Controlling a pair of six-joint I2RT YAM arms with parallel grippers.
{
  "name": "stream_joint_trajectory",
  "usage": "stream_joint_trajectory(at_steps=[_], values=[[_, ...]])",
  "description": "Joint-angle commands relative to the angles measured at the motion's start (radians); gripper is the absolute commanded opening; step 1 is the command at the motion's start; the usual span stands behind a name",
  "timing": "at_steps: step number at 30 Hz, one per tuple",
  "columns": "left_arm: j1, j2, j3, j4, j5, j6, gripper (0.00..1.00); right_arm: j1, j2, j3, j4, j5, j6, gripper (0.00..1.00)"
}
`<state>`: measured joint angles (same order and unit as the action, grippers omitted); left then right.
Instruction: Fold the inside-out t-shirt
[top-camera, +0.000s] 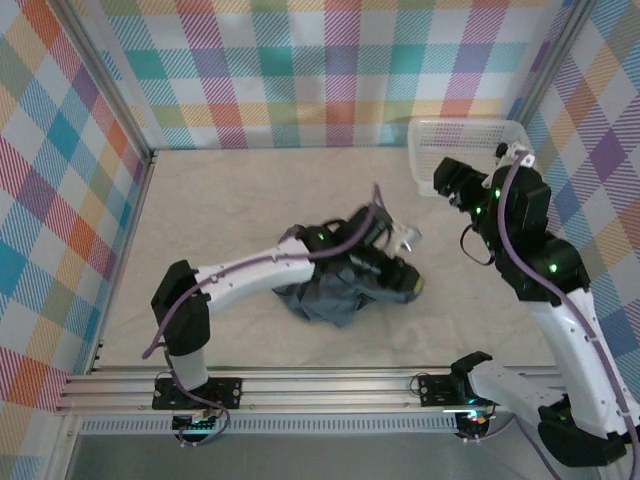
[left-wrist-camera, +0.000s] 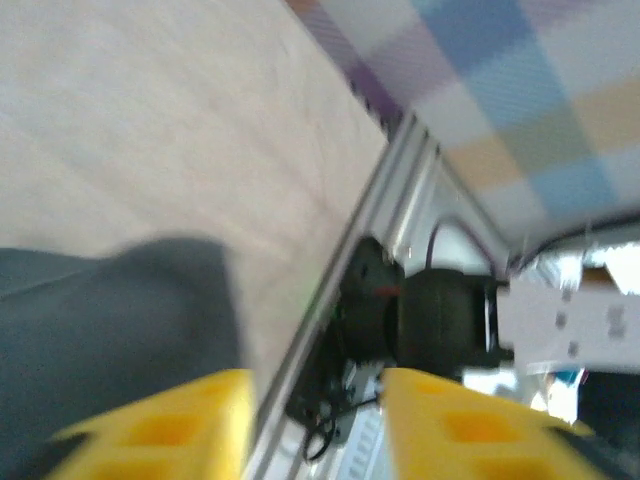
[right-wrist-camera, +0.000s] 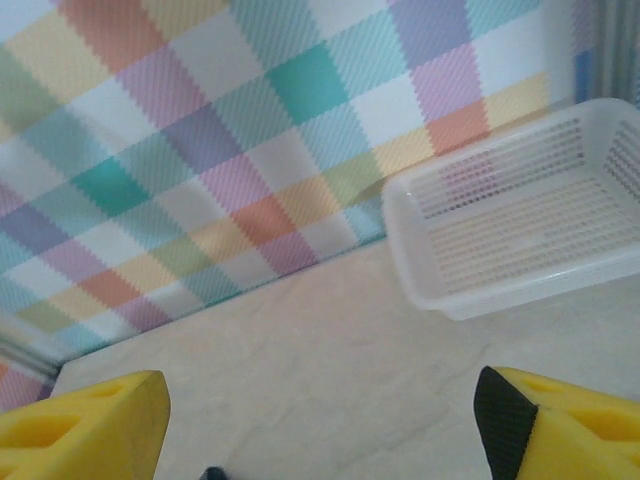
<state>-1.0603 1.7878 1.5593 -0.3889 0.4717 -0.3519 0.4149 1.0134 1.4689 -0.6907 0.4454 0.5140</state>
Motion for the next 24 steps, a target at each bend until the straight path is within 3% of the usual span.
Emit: stream_joint_trajectory(at_steps=[1, 4, 7, 10, 11, 13, 15, 17, 19, 20, 21, 22, 23, 24], values=[[0.014, -0.227, -0.061, 0.061, -0.233, 0.146, 0.8, -0.029, 0.121, 0.041, -0.116, -0.135, -0.029, 0.81], [0.12, -0.398, -0.163, 0.017, -0.404, 0.153, 0.92, -0.029, 0.22, 0.031, -0.086, -0.405, -0.118, 0.79], [0.289, -0.461, -0.175, -0.164, -0.513, 0.077, 0.94, -0.026, 0.343, -0.007, -0.064, -0.623, -0.126, 0.75], [0.514, -0.381, -0.148, -0.359, -0.372, -0.025, 0.92, 0.006, 0.466, -0.063, -0.019, -0.722, -0.12, 0.77], [0.575, -0.331, -0.142, -0.402, -0.278, -0.038, 0.92, 0.02, 0.508, -0.085, 0.01, -0.759, -0.118, 0.81], [0.632, -0.24, -0.145, -0.43, -0.155, -0.055, 0.93, 0.04, 0.594, -0.112, 0.048, -0.8, -0.096, 0.87], [0.646, -0.172, -0.158, -0.411, -0.111, -0.065, 0.94, 0.064, 0.677, -0.135, 0.091, -0.84, -0.082, 0.88], [0.648, -0.12, -0.168, -0.385, -0.115, -0.078, 0.95, 0.085, 0.739, -0.153, 0.13, -0.881, -0.067, 0.79], [0.652, -0.069, -0.17, -0.356, -0.129, -0.097, 0.94, 0.097, 0.786, -0.149, 0.151, -0.951, -0.049, 0.57], [0.655, -0.042, -0.17, -0.34, -0.123, -0.105, 0.89, 0.1, 0.795, -0.144, 0.158, -0.965, -0.036, 0.36], [0.657, -0.026, -0.171, -0.317, -0.112, -0.115, 0.76, 0.1, 0.793, -0.142, 0.16, -0.963, -0.03, 0.22], [0.657, -0.016, -0.175, -0.297, -0.103, -0.127, 0.54, 0.101, 0.779, -0.139, 0.16, -0.944, -0.025, 0.08], [0.66, -0.013, -0.174, -0.279, -0.098, -0.139, 0.2, 0.101, 0.758, -0.127, 0.143, -0.901, -0.021, 0.0], [0.663, -0.017, -0.167, -0.263, -0.089, -0.144, 0.0, 0.101, 0.736, -0.11, 0.126, -0.865, -0.031, 0.0]])
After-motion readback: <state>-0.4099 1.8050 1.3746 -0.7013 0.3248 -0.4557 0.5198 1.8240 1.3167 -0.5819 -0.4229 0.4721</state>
